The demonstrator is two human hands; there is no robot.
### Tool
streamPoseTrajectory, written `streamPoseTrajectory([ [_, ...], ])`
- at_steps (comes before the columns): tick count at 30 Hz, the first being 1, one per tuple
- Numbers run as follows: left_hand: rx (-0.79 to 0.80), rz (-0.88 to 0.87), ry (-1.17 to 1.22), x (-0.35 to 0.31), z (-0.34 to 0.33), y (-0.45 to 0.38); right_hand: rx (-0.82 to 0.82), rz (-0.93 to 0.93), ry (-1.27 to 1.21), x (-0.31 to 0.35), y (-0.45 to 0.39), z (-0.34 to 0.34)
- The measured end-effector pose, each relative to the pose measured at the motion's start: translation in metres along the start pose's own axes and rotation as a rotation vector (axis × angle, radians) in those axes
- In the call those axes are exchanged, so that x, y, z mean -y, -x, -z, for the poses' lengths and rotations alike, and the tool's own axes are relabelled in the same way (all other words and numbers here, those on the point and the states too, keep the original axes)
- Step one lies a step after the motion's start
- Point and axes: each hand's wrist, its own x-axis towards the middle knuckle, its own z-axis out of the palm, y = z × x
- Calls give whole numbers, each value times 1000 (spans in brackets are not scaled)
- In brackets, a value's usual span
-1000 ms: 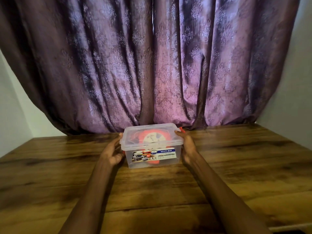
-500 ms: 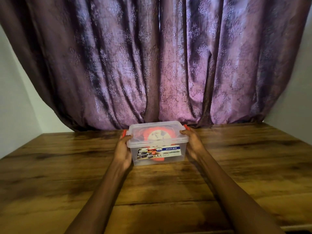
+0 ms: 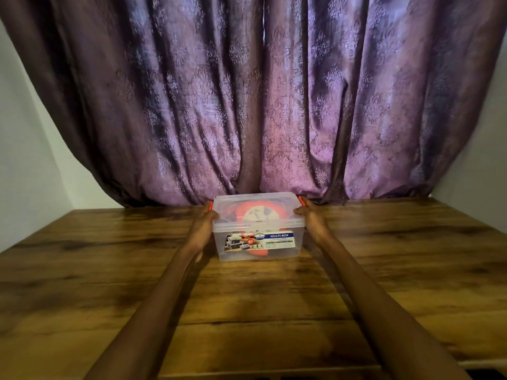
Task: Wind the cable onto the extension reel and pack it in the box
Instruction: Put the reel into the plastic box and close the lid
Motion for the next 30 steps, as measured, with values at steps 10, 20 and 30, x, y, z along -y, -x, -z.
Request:
streamPoseTrajectory([
  [10,-67,-628,-888,27,27,28,-81,847,1219,-26,18,13],
  [20,-317,-733,-1278,19,103,48,-10,830,1260,-60,14,-92],
  [30,-627,-420,-1551,11,222,88,403,786,1233,-110,22,-271],
])
